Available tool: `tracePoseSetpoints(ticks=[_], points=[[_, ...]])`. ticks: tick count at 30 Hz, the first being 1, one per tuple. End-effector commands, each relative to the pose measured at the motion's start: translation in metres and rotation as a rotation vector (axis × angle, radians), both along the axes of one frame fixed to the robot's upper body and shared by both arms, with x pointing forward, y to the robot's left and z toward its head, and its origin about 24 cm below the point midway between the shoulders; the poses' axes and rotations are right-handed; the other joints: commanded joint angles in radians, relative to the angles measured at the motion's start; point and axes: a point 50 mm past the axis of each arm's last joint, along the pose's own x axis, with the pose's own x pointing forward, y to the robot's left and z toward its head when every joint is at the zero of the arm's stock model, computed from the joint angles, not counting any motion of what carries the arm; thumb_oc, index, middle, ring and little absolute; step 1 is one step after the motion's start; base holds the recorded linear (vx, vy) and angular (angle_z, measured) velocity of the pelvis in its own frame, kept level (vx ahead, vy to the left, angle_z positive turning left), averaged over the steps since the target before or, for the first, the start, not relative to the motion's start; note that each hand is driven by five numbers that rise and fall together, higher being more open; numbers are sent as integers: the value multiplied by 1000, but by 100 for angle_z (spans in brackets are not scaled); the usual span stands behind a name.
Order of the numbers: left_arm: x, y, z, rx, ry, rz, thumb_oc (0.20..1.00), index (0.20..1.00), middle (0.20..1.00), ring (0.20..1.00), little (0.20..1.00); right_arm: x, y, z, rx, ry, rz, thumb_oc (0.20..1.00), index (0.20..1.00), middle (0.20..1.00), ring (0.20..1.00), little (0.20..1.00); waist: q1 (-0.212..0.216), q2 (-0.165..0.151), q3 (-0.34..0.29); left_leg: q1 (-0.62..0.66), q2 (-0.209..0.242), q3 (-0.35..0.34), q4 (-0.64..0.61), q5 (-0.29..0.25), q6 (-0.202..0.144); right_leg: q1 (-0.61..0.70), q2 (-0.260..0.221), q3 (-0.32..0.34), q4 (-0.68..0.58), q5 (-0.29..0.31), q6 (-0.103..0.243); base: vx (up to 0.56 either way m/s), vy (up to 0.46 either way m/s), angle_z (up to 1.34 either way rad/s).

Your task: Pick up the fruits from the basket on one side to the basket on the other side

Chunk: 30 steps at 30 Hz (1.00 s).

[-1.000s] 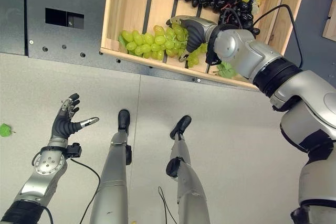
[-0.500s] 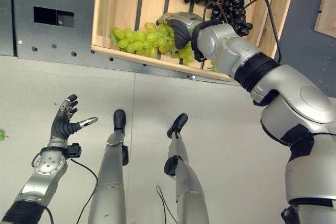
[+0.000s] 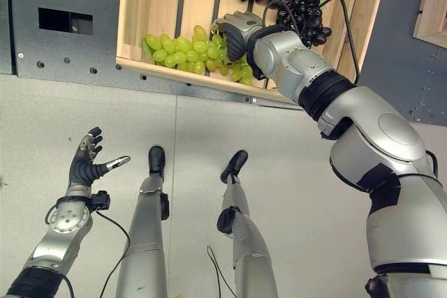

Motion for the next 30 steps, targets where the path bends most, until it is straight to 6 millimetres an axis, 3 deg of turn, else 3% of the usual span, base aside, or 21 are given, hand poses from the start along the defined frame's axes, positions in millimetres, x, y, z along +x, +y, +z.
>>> tracePoseSetpoints(ticks=[1, 10, 13, 17, 25, 29, 30], points=[[-2, 1, 27, 59, -107, -11, 1000, 1000, 1000, 1000, 1000, 2, 5, 5, -30, -31, -35, 200, 200, 200, 200, 200, 40, -39, 72, 125, -40, -52, -222, 97, -2, 96, -107, -24, 154, -124, 207, -12, 15, -3], [-4, 1, 26, 66, -103, -8, 1000, 1000, 1000, 1000, 1000, 3, 9, 2, -14, -21, -24, 200, 200, 200, 200, 200, 41, -38, 72, 131, -42, -53, -221, 97, -1, 99, -102, -25, 155, -127, 206, 0, 0, 0], [-5, 2, 25, 69, -96, -9, 1000, 1000, 1000, 1000, 1000, 1, 8, 9, -2, -42, -18, 200, 200, 200, 200, 200, 41, -42, 72, 136, -42, -55, -218, 98, -2, 108, -103, -28, 158, -128, 206, 0, 0, 0], [-7, 6, 23, 84, -75, -7, 1000, 1000, 1000, 1000, 1000, -16, 7, 34, 56, -103, 66, 200, 200, 200, 200, 200, 42, -51, 72, 180, -45, -48, -212, 96, -5, 158, -105, -27, 155, -123, 208, -41, -7, 0], [-27, 21, 1, 43, 35, 11, 1000, 1000, 1000, 1000, 1000, -26, -42, 59, 59, -178, -20, 200, 200, 200, 200, 200, 70, -58, 72, 322, -46, -20, -215, 83, -5, 298, -107, -30, 143, -116, 212, -31, -4, 1], [-31, 28, -2, 56, 66, 20, 1000, 1000, 1000, 1000, 1000, -30, -56, 68, 60, -203, -50, 200, 200, 200, 200, 200, 77, -64, 72, 366, -42, -10, -207, 74, -5, 339, -104, -28, 142, -120, 210, -21, 3, -1], [-31, 29, -4, 51, 74, 16, 1000, 1000, 1000, 1000, 1000, -33, -60, 71, 68, -211, -53, 200, 200, 200, 200, 200, 76, -71, 72, 366, -49, 4, -210, 100, 3, 340, -115, -41, 138, -101, 199, -85, 3, -5]])
